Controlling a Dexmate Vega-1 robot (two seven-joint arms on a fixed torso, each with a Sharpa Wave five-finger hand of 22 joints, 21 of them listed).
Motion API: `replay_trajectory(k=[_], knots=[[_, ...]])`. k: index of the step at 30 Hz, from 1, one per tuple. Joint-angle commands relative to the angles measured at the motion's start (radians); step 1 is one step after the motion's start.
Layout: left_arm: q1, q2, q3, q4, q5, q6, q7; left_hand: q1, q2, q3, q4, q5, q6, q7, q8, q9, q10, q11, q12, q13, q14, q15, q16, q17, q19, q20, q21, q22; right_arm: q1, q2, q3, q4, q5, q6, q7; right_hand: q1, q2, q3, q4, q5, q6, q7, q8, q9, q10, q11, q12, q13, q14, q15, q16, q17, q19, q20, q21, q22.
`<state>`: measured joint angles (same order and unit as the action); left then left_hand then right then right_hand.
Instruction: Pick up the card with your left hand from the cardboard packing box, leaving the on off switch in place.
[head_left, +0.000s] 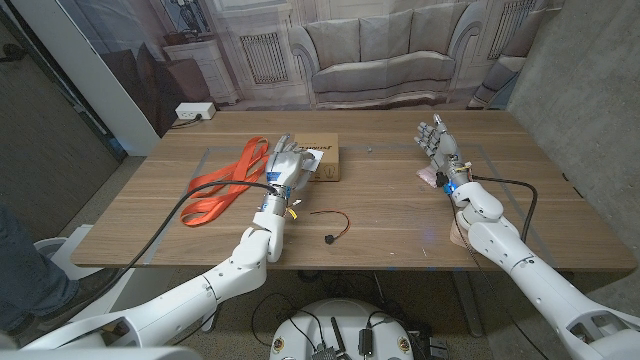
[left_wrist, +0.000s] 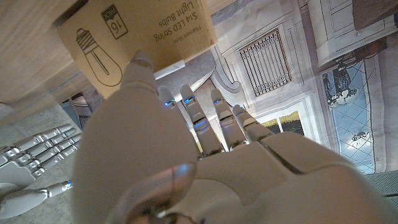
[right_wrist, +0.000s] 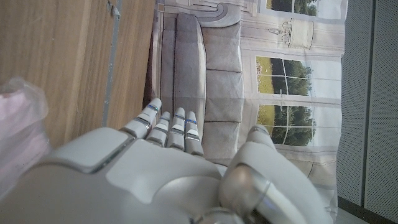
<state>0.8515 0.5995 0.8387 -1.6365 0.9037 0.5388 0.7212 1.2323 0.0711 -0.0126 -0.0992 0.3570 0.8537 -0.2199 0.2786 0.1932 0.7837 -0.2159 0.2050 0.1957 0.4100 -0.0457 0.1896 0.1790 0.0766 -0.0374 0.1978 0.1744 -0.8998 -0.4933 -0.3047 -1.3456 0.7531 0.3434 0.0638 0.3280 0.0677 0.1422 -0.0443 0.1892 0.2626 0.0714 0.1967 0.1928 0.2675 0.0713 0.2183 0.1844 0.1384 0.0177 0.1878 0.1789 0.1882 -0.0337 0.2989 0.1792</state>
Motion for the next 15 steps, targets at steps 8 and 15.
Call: replay_trajectory(k=[8,15], knots=[[-0.006,-0.001,-0.009,0.015,-0.016,-0.021,0.04,0.007,0.01,-0.004,0.003,-0.01,0.033,0.0,0.011,0.005,0.03,-0.001,0.007,0.002,0.021,-0.154,0.01,0.003,0.013,-0.055,0.004,0.002,0.007,0.005,-0.006,-0.001,-0.006,-0.003,-0.005,-0.003,-0.004,-0.001,-0.005,0.0,0.006,-0.006,0.002,0.002,0.004,0.001,-0.001,0.005,0.002,0.008,0.0,0.005,0.014,0.001,-0.008,0.002],[-0.008,-0.007,-0.011,0.023,-0.026,-0.037,0.064,0.019,0.016,-0.004,0.001,-0.017,0.075,0.002,0.022,0.004,0.063,-0.003,0.008,0.001,0.043,-0.153,0.012,0.003,0.021,-0.054,0.005,0.002,0.0,0.001,-0.002,-0.009,-0.006,0.002,-0.007,-0.004,-0.004,-0.002,-0.005,0.0,0.005,-0.006,0.002,0.002,0.004,0.002,-0.001,0.005,0.002,0.008,0.0,0.005,0.015,0.001,-0.011,0.002]])
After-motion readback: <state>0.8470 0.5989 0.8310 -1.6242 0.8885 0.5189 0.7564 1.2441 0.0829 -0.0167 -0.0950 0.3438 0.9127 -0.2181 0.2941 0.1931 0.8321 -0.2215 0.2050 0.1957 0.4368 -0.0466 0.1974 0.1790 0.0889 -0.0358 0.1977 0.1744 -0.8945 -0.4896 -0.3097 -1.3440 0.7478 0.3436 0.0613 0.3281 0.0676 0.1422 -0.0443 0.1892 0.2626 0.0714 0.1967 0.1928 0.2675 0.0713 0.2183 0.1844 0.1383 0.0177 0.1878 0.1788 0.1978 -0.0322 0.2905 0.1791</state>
